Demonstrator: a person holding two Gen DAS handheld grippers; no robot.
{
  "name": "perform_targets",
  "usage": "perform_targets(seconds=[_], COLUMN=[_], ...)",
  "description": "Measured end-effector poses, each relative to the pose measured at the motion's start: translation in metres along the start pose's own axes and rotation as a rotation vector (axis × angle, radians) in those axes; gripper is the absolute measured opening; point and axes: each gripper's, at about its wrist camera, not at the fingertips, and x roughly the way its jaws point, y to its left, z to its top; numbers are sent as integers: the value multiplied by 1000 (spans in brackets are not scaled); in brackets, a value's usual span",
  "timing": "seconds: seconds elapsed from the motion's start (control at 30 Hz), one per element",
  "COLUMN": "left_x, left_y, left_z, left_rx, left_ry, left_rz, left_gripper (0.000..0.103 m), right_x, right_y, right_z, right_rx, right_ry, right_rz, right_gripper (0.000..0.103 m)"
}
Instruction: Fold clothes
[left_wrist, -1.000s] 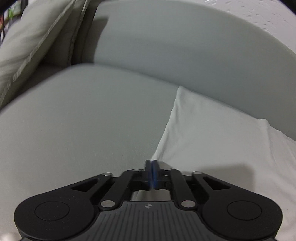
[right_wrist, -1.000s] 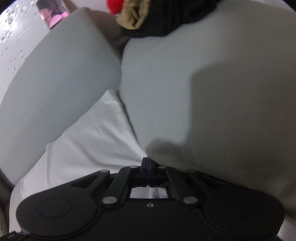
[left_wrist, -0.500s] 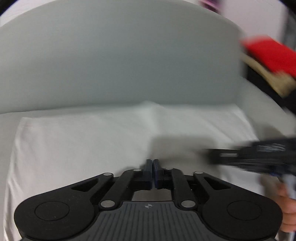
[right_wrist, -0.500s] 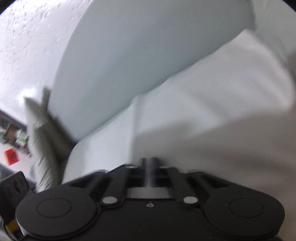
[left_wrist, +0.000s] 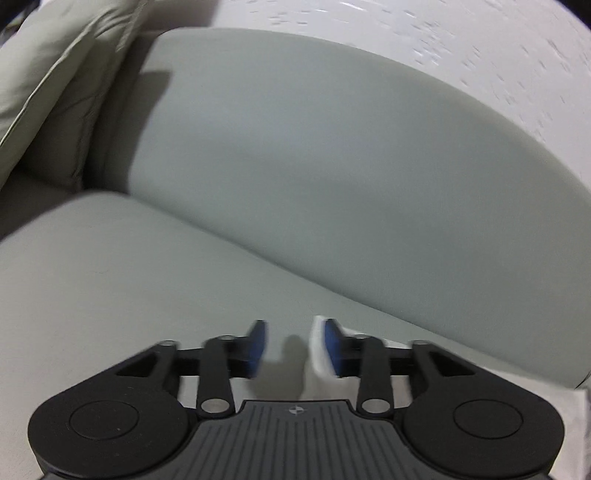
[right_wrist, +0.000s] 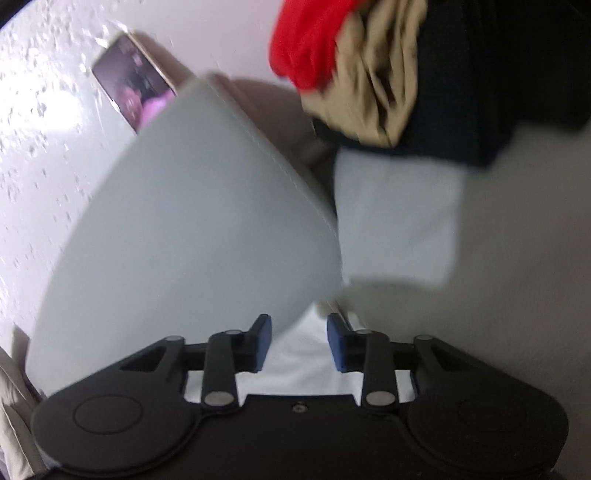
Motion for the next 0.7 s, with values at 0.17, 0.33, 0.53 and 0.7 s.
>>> perform_targets(seconds=[0.17, 0.33, 0.53, 0.7], left_x=[-30, -83, -238, -301], left_y=[22, 2, -6, -5], left_z=[-5, -39, -68, -93], left_rx=[-27, 47, 230, 193], left_ry=[36, 129, -13, -11], left_rz=[-29, -146, -249, -280], left_gripper=[35, 21, 26, 34], right_x=[-36, -83, -195, -271], right_y=[-2, 10, 40, 51], right_z=[17, 8, -10, -10], right_rx=[28, 4, -59, -73], right_ry=[28, 192, 303, 268], right_rz=[-13, 19, 134, 197], right_gripper=[34, 33, 32, 33])
